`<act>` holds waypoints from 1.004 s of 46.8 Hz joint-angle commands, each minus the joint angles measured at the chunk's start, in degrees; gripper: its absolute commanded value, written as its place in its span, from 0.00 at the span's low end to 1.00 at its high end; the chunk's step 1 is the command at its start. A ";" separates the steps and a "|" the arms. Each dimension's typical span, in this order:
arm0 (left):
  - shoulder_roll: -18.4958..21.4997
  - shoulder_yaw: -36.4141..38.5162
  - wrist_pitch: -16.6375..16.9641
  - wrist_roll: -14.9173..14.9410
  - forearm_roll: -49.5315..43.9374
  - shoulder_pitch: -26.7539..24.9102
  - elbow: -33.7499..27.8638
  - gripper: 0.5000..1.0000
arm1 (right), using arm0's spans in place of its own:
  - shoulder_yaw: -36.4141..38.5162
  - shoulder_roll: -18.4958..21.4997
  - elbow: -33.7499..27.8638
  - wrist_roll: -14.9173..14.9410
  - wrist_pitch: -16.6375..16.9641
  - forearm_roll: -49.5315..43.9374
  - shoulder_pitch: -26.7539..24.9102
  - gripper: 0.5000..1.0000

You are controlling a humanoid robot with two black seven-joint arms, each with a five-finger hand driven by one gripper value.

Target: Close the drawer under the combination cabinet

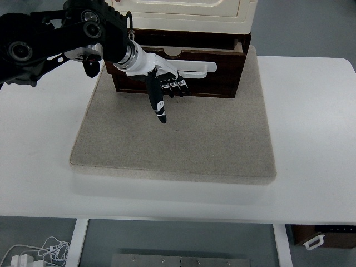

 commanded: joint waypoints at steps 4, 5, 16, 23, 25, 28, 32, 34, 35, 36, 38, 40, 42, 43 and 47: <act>0.08 -0.03 -0.10 -0.25 0.63 0.01 1.48 0.97 | 0.00 0.00 -0.02 0.00 0.00 -0.03 0.00 0.90; 0.08 -0.03 -0.10 -0.25 0.63 0.01 1.66 0.97 | 0.00 0.00 -0.02 0.00 0.00 0.06 0.00 0.90; -0.10 -0.03 -0.10 -0.78 0.98 0.01 4.73 0.95 | 0.00 0.00 -0.02 0.00 0.00 0.06 0.00 0.90; -0.01 -0.03 -0.10 -1.13 1.33 0.01 5.70 0.95 | 0.00 0.00 -0.02 0.00 0.00 0.06 0.00 0.90; -0.01 -0.03 -0.10 -1.13 1.33 -0.08 6.05 0.95 | 0.00 0.00 -0.02 0.00 0.00 0.06 0.00 0.90; -0.09 -0.11 -0.10 -1.22 1.33 -0.08 6.75 0.95 | 0.00 0.00 -0.02 0.00 0.00 0.06 0.00 0.90; -0.10 -0.20 -0.10 -1.57 1.68 -0.25 7.46 0.95 | 0.00 0.00 0.07 0.00 0.00 -0.03 0.00 0.90; -0.10 -0.29 -0.10 -1.66 1.95 -0.25 7.72 0.95 | 0.00 0.00 -0.02 0.00 0.00 0.06 0.00 0.90; -0.01 -0.38 -0.10 -1.66 2.04 -0.25 7.90 0.95 | 0.00 0.00 -0.02 0.00 0.00 0.06 0.00 0.90; -0.09 -0.38 -0.01 -1.74 2.12 -0.25 7.99 0.95 | 0.00 0.00 0.07 0.00 0.00 -0.03 0.00 0.90; -0.01 -0.46 -0.01 -1.83 2.21 -0.25 8.07 0.95 | 0.00 0.00 -0.02 0.00 0.00 -0.03 0.00 0.90; -0.01 -0.47 -0.10 -1.92 2.30 -0.25 8.07 0.95 | 0.00 0.00 -0.02 0.00 0.00 0.06 0.00 0.90; -0.01 -0.55 -0.10 -1.92 2.30 -0.25 8.16 0.95 | 0.00 0.00 -0.02 0.00 0.00 -0.03 0.00 0.90; -0.01 -0.55 -0.01 -1.92 2.30 -0.25 8.16 0.95 | 0.00 0.00 -0.02 0.00 0.00 -0.03 0.00 0.90; -0.01 -0.55 -0.01 -1.92 2.30 -0.25 8.16 0.95 | 0.00 0.00 -0.02 0.00 0.00 0.06 0.00 0.90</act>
